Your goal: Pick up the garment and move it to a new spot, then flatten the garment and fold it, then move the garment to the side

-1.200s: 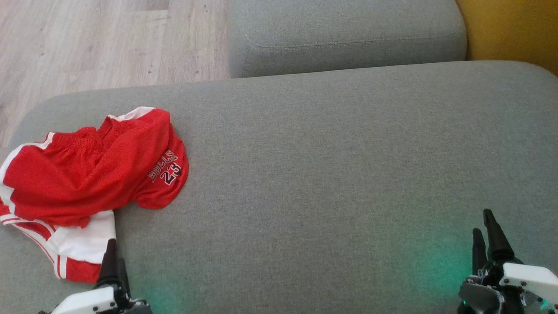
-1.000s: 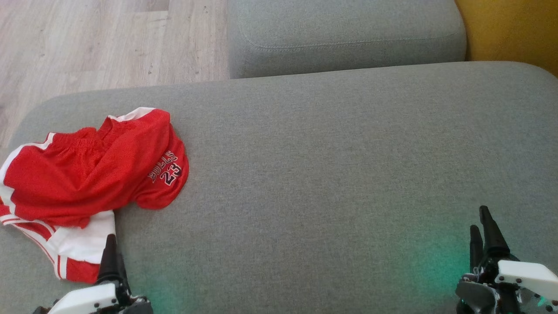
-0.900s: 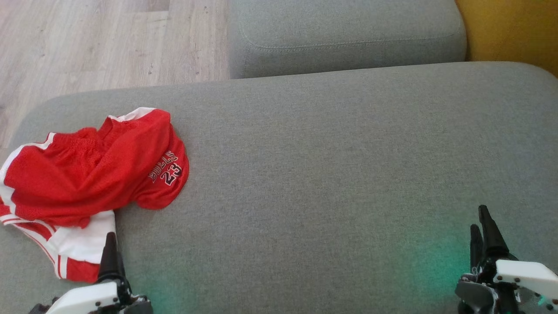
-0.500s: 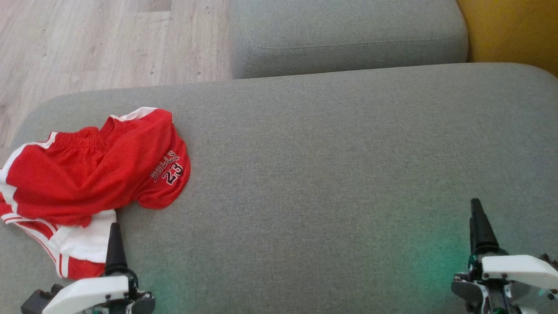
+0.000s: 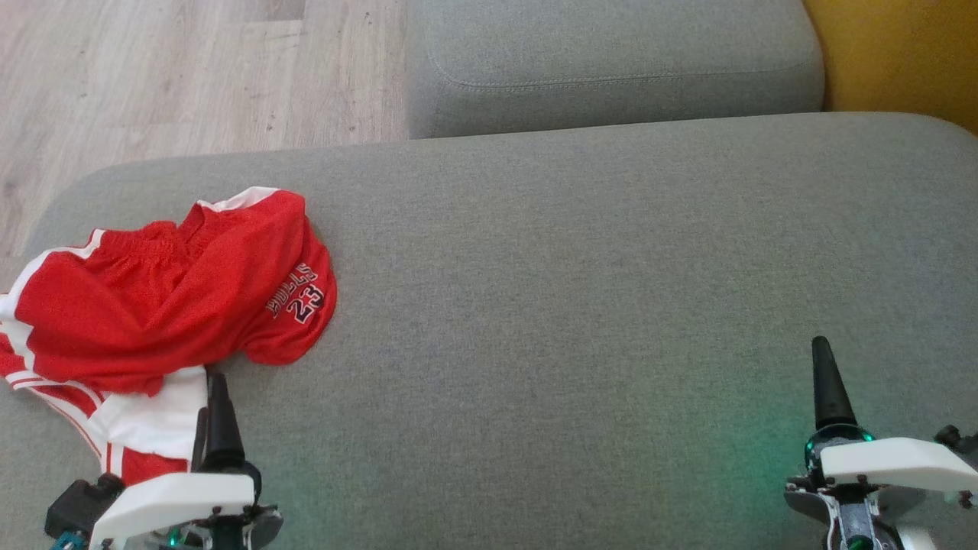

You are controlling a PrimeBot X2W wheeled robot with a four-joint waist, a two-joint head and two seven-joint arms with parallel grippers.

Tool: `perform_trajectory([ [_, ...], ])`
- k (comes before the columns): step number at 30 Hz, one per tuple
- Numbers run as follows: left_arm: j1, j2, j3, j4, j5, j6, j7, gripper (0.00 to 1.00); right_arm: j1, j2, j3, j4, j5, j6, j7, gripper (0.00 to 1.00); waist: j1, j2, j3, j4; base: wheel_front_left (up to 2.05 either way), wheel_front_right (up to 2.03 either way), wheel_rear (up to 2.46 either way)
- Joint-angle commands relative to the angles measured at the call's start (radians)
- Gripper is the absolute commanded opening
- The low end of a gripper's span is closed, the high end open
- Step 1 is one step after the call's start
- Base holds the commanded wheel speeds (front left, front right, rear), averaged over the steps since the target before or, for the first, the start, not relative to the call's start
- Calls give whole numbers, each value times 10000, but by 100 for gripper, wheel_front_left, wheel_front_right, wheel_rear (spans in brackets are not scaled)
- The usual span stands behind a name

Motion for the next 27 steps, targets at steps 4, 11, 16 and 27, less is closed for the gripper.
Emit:
perform_trajectory([
  [4, -193, 65, -31, -526, 693, 101, -225, 100, -347, -68, 229, -465, -712, -3, -213, 100, 0, 0, -12, 13, 0, 0, 0],
  [11, -154, 70, -196, -732, 1594, 201, -433, 100, -330, -73, 402, -598, -1606, -3, -419, 100, 0, 0, -29, 39, 0, 0, 0],
  [16, -133, 72, -299, -891, 2215, 303, -581, 100, -313, -76, 603, -712, -2221, -3, -567, 100, 0, 0, -33, 84, 0, 0, 0],
  [27, -66, 80, -597, -1162, 3670, 476, -937, 100, -295, -84, 918, -975, -3770, -4, -921, 100, 0, 0, -100, 155, 0, 0, 0],
])
